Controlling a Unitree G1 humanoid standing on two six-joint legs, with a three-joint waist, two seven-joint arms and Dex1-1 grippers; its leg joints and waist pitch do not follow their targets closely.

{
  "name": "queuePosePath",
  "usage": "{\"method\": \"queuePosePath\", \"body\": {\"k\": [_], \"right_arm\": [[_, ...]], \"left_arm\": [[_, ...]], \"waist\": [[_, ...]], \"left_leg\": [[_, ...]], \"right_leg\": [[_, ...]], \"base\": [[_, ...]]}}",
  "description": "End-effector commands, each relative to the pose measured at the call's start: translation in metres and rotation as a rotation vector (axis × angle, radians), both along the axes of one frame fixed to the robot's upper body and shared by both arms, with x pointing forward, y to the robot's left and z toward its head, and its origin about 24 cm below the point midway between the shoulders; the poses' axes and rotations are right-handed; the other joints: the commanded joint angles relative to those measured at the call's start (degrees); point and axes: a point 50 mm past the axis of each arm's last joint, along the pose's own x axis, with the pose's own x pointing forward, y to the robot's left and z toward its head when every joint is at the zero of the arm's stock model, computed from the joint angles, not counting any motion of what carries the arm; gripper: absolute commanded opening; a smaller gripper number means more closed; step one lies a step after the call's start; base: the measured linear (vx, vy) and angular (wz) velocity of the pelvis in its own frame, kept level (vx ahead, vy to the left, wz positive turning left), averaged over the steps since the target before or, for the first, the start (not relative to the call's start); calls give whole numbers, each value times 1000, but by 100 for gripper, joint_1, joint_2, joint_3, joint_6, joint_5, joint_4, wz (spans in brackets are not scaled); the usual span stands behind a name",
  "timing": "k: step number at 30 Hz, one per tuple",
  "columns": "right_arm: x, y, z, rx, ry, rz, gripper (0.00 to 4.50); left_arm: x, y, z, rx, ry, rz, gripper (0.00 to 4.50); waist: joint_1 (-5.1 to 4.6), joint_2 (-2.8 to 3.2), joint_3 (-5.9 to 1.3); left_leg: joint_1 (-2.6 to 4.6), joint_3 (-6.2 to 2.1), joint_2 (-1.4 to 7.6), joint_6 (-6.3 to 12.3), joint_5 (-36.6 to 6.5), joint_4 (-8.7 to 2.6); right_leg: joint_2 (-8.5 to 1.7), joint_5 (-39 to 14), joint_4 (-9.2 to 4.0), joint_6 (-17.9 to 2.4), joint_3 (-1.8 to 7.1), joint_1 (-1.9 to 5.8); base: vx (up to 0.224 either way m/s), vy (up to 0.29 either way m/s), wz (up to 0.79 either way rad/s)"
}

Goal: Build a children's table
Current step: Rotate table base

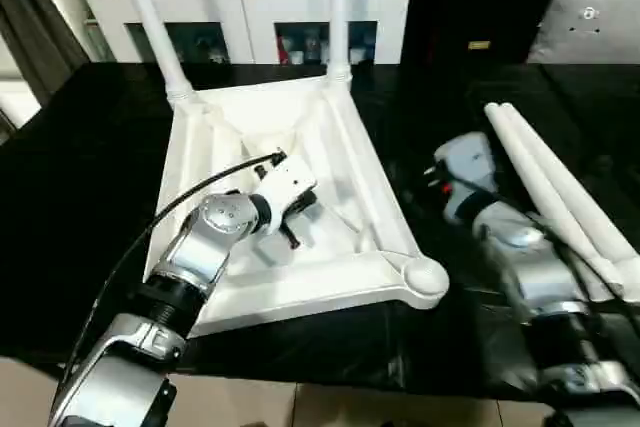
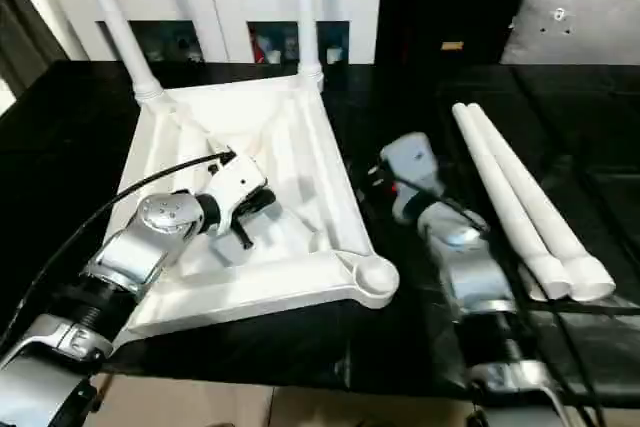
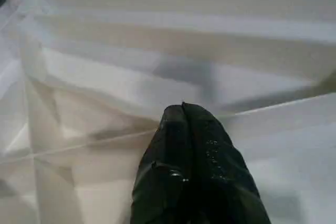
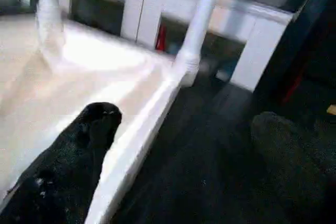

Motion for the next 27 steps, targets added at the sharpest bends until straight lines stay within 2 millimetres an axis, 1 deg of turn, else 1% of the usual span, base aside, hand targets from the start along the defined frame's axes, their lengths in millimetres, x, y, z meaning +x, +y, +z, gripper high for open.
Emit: {"method": "queuePosePath", "body": {"k": [1, 2, 3, 4, 5, 6, 7, 8, 10, 11, 12, 13, 14, 15, 16, 17, 18, 19, 21, 23, 24, 25, 27], "right_arm": [[-6, -1, 8, 170, -6, 52, 450], [-11, 0, 10, 251, 15, 122, 450], [-15, 2, 11, 289, 27, 170, 450], [-15, 2, 11, 292, 28, 174, 450], [-18, 3, 12, 313, 33, 208, 450], [-21, 2, 14, 330, 23, 237, 450], [-24, -1, 17, 341, -3, 247, 450], [-25, -3, 19, 331, -33, 245, 450], [-27, -6, 22, 278, -76, 246, 450], [-28, -6, 22, 269, -80, 247, 450], [-30, -6, 23, 240, -93, 256, 450], [-32, -6, 23, 254, -91, 265, 450], [-33, -6, 24, 266, -91, 270, 450], [-34, -6, 25, 278, -89, 276, 450], [-36, -6, 26, 287, -87, 284, 450], [-36, -5, 26, 289, -86, 287, 450], [-37, -5, 26, 292, -84, 290, 450], [-38, -5, 26, 297, -83, 295, 450], [-39, -5, 25, 298, -77, 299, 450], [-40, -5, 24, 294, -72, 298, 450], [-40, -6, 22, 284, -58, 289, 450], [-39, -7, 20, 269, -34, 278, 450], [-37, -9, 10, 212, 61, 230, 450]], "left_arm": [[-5, 3, 4, -62, 10, -16, 9], [-9, 6, 6, -84, 22, -30, 9], [-12, 7, 6, -95, 28, -42, 9], [-12, 8, 7, -96, 29, -43, 9], [-15, 9, 7, -104, 35, -56, 34], [-22, 11, 8, -116, 56, -105, 34], [-27, 13, 9, -120, 69, -134, 34], [-32, 15, 10, -123, 81, -160, 43], [-38, 17, 11, -107, 91, -192, 60], [-39, 17, 12, -103, 91, -195, 71], [-42, 18, 13, -87, 91, -212, 77], [-45, 18, 13, -74, 98, -225, 89], [-47, 18, 13, -57, 107, -244, 89], [-50, 18, 13, -39, 119, -267, 103], [-53, 17, 14, -40, 128, -279, 115], [-54, 16, 15, -47, 130, -281, 115], [-54, 14, 17, -63, 134, -282, 120], [-55, 12, 18, -80, 141, -287, 125], [-55, 12, 18, -77, 149, -296, 152], [-55, 11, 18, -73, 150, -298, 162], [-56, 12, 18, -65, 148, -293, 172], [-55, 12, 17, -58, 143, -282, 185], [-51, 15, 18, -56, 113, -225, 185]], "waist": [[17, -80, -394], [19, -78, -395], [23, -76, -385], [23, -66, -373], [11, -47, -359], [21, -51, -350], [18, -46, -344], [18, -43, -335], [-2, -39, -322], [-3, -36, -322], [2, -56, -324], [7, -39, -326], [9, -41, -326], [12, -10, -332], [1, -21, -334], [0, -11, -334], [-5, -19, -333], [-3, -16, -328], [2, -9, -326], [-4, -11, -324], [-8, 2, -322], [-10, 1, -324], [-19, -8, -319]], "left_leg": [[-19, -90, 276, 867, -449, -372], [-22, -97, 288, 895, -454, -376], [-22, -102, 300, 916, -476, -386], [-16, -104, 313, 907, -558, -395], [-12, -104, 304, 828, -678, -412], [-2, -106, 315, 777, -762, -428], [2, -111, 331, 670, -883, -448], [11, -103, 326, 631, -918, -450], [17, -92, 300, 496, -1022, -461], [18, -92, 299, 471, -1043, -463], [9, -95, 296, 452, -1017, -465], [6, -97, 293, 458, -960, -461], [10, -101, 301, 466, -954, -466], [8, -109, 298, 482, -918, -467], [3, -112, 302, 493, -897, -470], [5, -113, 304, 483, -885, -472], [4, -106, 298, 492, -863, -466], [3, -101, 293, 489, -880, -466], [6, -100, 282, 465, -924, -463], [2, -100, 278, 439, -970, -465], [1, -102, 274, 426, -986, -465], [2, -106, 272, 422, -991, -468], [-5, -115, 269, 394, -932, -470]], "right_leg": [[-412, -801, -333, -1259, 282, 383], [-413, -788, -332, -1280, 281, 382], [-410, -809, -331, -1306, 276, 390], [-404, -941, -348, -1284, 276, 369], [-393, -1126, -372, -1242, 268, 361], [-415, -1257, -386, -1217, 276, 364], [-421, -1427, -392, -1160, 285, 354], [-408, -1500, -407, -1131, 288, 333], [-389, -1681, -425, -1056, 288, 316], [-391, -1706, -426, -1038, 288, 314], [-396, -1696, -422, -1012, 295, 323], [-394, -1627, -416, -1011, 299, 320], [-397, -1588, -412, -1013, 304, 325], [-392, -1505, -393, -1031, 302, 329], [-388, -1437, -390, -1050, 299, 331], [-389, -1387, -380, -1067, 300, 337], [-386, -1337, -381, -1088, 299, 339], [-385, -1374, -390, -1098, 297, 333], [-388, -1482, -407, -1071, 295, 333], [-383, -1553, -419, -1039, 294, 333], [-379, -1582, -424, -1013, 293, 336], [-374, -1589, -427, -992, 288, 338], [-353, -1550, -418, -983, 283, 345]], "base": [[0, 0, 0], [0, 0, 0], [0, 0, 0], [0, 0, 0], [0, 0, 0], [0, 0, 0], [0, 0, 0], [0, 0, 0], [0, 0, 0], [0, 0, 0], [0, 0, 0], [0, 0, 0], [0, 0, 0], [0, 0, 0], [0, 0, 0], [0, 0, 0], [0, 0, 0], [0, 0, 0], [0, 0, 0], [0, 0, 0], [0, 0, 0], [0, 0, 0], [0, 0, 0]]}}
